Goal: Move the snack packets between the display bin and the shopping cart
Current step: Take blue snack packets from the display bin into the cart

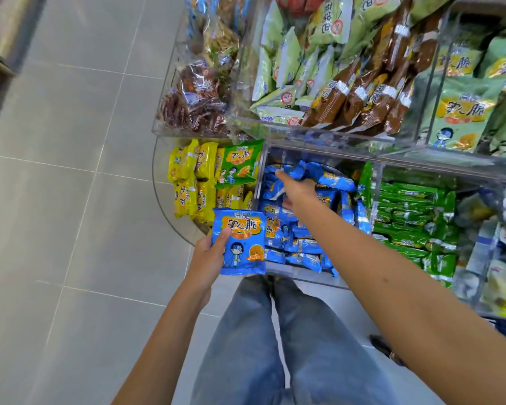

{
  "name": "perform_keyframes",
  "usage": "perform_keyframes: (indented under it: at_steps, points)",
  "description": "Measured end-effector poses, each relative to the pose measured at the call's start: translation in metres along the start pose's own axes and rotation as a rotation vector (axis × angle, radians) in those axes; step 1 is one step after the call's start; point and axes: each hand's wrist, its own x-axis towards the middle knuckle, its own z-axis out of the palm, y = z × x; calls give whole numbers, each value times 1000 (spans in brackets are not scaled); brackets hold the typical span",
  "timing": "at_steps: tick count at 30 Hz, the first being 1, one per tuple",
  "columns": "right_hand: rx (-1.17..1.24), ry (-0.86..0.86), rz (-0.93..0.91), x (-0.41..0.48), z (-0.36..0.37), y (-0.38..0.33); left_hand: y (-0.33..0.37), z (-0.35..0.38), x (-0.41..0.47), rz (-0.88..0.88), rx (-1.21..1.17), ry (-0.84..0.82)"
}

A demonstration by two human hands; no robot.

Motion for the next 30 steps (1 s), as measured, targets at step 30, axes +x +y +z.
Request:
perform_keyframes:
  at_steps: [30]
  points:
    - [-70, -542, -461, -116, -73, 15, 45, 14, -7, -157, -92, -419]
